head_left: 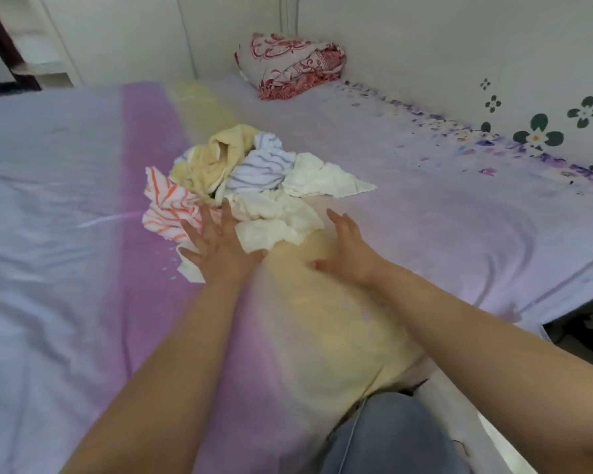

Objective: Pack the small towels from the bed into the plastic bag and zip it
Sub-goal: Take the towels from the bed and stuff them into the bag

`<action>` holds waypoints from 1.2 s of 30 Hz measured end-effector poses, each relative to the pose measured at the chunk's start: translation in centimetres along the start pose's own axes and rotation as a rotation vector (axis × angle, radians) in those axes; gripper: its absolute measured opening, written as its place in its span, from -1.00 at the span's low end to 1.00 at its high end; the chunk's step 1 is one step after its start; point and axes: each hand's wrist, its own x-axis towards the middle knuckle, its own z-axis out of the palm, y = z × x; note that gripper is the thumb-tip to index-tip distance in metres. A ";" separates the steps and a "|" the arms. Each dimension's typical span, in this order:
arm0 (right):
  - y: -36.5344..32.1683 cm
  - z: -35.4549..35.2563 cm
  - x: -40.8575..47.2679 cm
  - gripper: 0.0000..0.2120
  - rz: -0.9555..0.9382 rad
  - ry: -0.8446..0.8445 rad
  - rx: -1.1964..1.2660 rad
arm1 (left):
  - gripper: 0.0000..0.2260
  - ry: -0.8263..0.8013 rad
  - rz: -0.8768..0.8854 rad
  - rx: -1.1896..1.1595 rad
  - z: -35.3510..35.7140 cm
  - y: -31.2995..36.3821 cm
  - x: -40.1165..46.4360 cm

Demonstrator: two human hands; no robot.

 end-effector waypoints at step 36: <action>0.8 -8.0 -10.1 -0.51 0.290 0.147 -0.104 | -0.17 -0.397 0.444 -0.680 -0.7 8.9 -10.6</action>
